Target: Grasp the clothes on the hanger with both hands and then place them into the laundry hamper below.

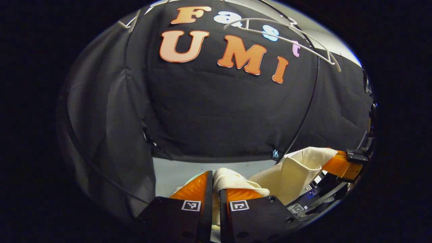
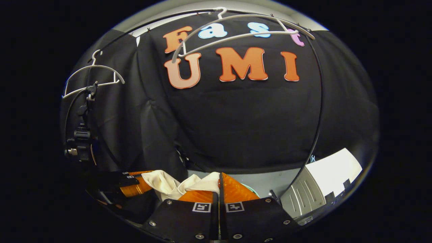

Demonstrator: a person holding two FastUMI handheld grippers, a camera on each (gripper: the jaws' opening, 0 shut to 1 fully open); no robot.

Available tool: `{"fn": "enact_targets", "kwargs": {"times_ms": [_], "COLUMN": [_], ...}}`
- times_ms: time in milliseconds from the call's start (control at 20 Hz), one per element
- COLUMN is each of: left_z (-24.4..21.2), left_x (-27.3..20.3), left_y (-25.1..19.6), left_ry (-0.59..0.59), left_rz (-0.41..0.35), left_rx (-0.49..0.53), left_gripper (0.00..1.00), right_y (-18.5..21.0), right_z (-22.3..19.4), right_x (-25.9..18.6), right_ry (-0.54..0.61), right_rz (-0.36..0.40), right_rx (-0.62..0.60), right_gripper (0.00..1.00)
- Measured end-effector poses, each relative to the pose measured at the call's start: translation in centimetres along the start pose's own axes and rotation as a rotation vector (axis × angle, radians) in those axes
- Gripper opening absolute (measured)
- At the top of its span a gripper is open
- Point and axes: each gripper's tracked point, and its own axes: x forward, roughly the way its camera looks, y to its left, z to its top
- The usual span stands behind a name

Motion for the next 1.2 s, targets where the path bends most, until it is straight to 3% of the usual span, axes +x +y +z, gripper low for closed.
{"fn": "enact_targets", "kwargs": {"times_ms": [150,400,700,800,850,900,950,1000,1050,1100,1150,1200], "left_z": [-1.8,-4.6,-5.3,-5.9,-6.0,-6.0,-5.8,-5.8,-5.7,-5.8,-5.9,-6.1], "left_x": [0.6,1.7,1.7,2.1,2.4,2.5,2.7,2.6,2.6,2.4,2.1,2.1], "left_y": [0.0,0.7,1.2,1.4,0.9,0.5,0.4,0.7,0.8,0.9,1.1,1.4], "left_ry": [0.047,0.139,0.179,0.205,0.214,0.220,0.215,0.210,0.208,0.209,0.216,0.218], "left_rz": [0.007,0.019,0.046,0.064,0.060,0.056,0.054,0.061,0.065,0.070,0.077,0.084], "left_rx": [-0.033,-0.086,-0.013,0.026,0.035,0.036,0.038,0.043,0.045,0.043,0.039,0.033], "left_gripper": [0.17,0.19,0.24,0.35,0.40,0.52,0.52,0.62,0.62,0.73,0.87,1.00], "right_y": [-0.6,-1.0,-1.2,-0.7,-0.5,-0.3,-0.3,-0.4,-0.2,-0.3,-0.5,-0.5], "right_z": [-3.9,-5.9,-7.0,-8.0,-7.8,-7.5,-7.4,-7.4,-7.4,-7.7,-7.8,-7.8], "right_x": [0.5,1.3,1.7,2.8,2.7,2.7,2.5,2.4,2.3,2.3,2.0,1.8], "right_ry": [0.080,0.155,0.204,0.232,0.236,0.228,0.222,0.218,0.220,0.224,0.226,0.228], "right_rz": [-0.034,-0.055,-0.061,-0.047,-0.044,-0.040,-0.036,-0.036,-0.037,-0.040,-0.044,-0.049], "right_rx": [0.040,0.066,0.051,0.052,0.051,0.050,0.046,0.042,0.039,0.040,0.046,0.052], "right_gripper": [0.01,0.01,0.09,0.20,0.36,0.35,0.46,0.50,0.58,0.64,0.81,0.84]}}
